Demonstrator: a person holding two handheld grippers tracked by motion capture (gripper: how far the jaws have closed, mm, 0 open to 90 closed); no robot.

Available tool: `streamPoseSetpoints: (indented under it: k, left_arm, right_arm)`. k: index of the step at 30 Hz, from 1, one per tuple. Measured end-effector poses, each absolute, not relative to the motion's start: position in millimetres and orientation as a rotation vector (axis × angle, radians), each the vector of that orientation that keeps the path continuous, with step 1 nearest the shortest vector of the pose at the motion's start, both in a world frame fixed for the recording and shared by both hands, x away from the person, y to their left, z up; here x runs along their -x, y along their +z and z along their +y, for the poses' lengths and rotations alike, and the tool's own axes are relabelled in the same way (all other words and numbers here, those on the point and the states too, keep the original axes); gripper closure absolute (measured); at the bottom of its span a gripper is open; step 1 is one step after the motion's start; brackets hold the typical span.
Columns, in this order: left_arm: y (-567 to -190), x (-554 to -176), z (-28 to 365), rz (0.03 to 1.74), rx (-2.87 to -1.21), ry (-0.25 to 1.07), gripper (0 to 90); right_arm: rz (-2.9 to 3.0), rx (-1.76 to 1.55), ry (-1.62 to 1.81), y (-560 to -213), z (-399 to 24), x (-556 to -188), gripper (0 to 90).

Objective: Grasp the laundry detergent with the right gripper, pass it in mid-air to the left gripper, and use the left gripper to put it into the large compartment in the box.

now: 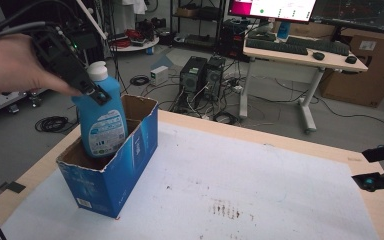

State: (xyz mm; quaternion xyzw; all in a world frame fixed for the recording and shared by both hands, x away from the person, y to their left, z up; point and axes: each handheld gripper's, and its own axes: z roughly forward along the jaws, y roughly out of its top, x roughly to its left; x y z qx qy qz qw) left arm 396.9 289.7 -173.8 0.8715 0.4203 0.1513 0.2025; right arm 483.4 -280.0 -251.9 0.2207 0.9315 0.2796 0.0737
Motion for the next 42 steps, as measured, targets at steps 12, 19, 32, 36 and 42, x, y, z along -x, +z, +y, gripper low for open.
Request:
streamPoseSetpoints:
  k: [12,19,32,36,42]
  left_arm:
    - [-213.6,-398.4,289.5,1.2,-2.481,0.384,38.1]
    - [-233.5,-400.2,287.9,1.204,-2.507,0.357,38.1]
    - [-261.8,-403.6,285.7,1.199,-2.561,0.328,38.1]
    - [-269.2,-404.8,284.5,1.198,-2.577,0.322,38.1]
    - [-277.7,-406.4,283.6,1.2,-2.586,0.318,38.1]
  right_arm:
    - [2.795,-0.66,0.837,-252.6,-280.0,-481.0,12.5]
    - [2.795,-0.662,0.835,-254.0,-280.2,-480.1,12.6]
    - [2.801,-0.664,0.831,-257.4,-281.6,-479.9,12.5]
    - [2.799,-0.668,0.829,-259.0,-282.7,-479.2,12.5]
    - [2.795,-0.675,0.828,-260.2,-285.9,-478.4,12.5]
